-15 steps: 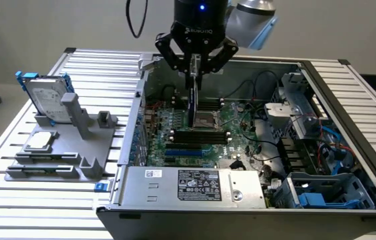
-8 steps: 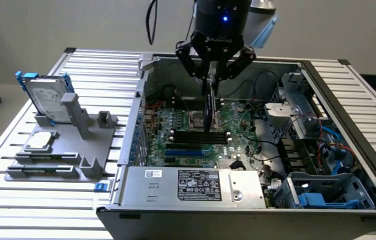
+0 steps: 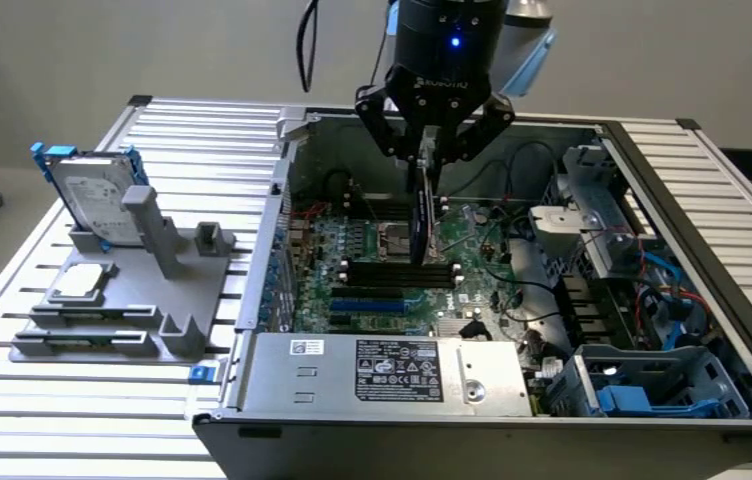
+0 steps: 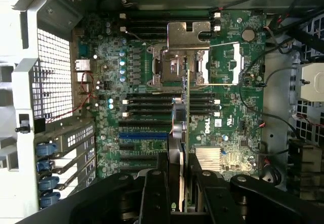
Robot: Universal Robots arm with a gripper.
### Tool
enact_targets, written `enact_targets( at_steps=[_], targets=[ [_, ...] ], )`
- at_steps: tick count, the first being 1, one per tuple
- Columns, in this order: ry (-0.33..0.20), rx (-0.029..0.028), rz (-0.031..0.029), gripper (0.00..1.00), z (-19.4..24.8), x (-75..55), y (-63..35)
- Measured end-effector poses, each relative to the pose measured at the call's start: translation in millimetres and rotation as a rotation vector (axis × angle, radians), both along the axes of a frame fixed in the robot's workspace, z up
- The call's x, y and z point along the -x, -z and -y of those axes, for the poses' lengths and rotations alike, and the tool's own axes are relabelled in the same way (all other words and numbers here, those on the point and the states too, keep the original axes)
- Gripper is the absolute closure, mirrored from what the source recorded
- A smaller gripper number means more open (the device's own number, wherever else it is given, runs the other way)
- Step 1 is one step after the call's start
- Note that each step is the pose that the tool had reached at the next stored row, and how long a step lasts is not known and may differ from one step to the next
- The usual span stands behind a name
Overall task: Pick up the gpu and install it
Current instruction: 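Pick up the gpu and move the gpu toward the slot, then insert the gpu into the slot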
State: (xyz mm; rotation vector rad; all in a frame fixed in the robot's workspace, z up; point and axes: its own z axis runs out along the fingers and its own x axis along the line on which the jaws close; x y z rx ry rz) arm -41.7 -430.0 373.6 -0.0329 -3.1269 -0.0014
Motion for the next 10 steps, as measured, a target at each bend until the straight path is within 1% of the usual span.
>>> enact_targets(
  at_steps=[10],
  targets=[
    [0.0, 0.0, 0.0, 0.73, 0.0, 0.0, 0.0]
  ],
)
